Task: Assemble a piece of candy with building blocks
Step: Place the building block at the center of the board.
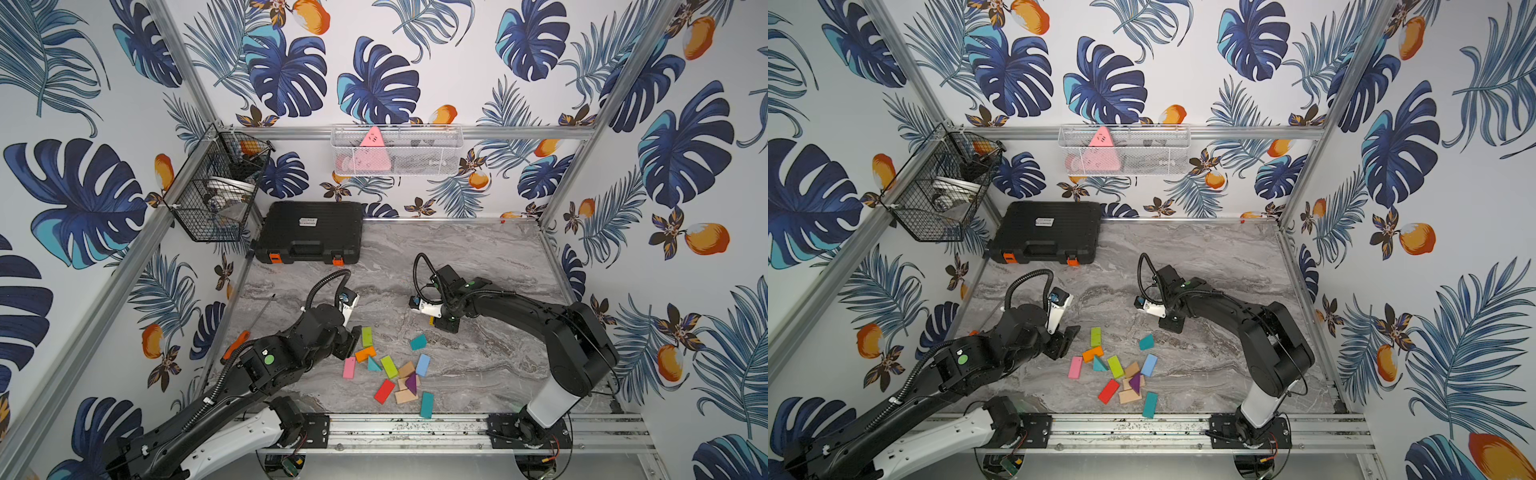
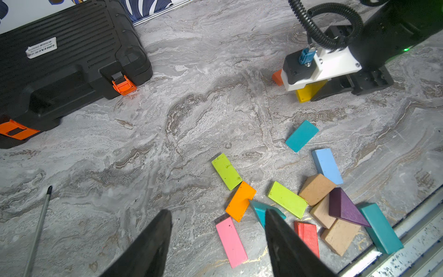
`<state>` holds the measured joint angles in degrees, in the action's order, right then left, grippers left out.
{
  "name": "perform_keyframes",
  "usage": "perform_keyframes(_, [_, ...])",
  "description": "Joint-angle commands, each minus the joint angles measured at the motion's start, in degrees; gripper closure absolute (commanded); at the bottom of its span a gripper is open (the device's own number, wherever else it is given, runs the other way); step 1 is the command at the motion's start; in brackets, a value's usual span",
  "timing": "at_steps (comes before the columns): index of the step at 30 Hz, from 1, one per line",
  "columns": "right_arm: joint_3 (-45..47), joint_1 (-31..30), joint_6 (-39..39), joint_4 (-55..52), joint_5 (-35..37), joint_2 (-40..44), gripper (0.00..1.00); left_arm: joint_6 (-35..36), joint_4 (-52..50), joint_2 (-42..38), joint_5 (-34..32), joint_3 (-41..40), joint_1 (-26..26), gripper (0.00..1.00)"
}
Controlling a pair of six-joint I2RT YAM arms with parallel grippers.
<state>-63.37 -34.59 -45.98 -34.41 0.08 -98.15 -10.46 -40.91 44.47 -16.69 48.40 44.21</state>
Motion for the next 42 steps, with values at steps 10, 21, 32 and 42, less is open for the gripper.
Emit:
perform_keyframes(10, [-0.37,1.97,-6.58,1.55,-2.35,-3.84,0.77,0.09,0.13,0.19,-0.07,0.29,-0.09,0.33])
perform_keyframes(21, [0.00,2.16,-7.02,4.41,-1.58,-5.74,0.72,0.18,0.20,0.65,0.17,0.38,-0.10,0.33])
perform_keyframes(32, [1.10,2.24,-6.74,7.06,0.63,-3.70,0.52,0.18,0.15,1.06,0.12,0.46,-0.09,0.33])
perform_keyframes(42, [3.94,2.16,-1.20,12.31,1.81,5.07,0.38,-0.57,0.28,1.58,-0.46,0.49,-0.13,0.33])
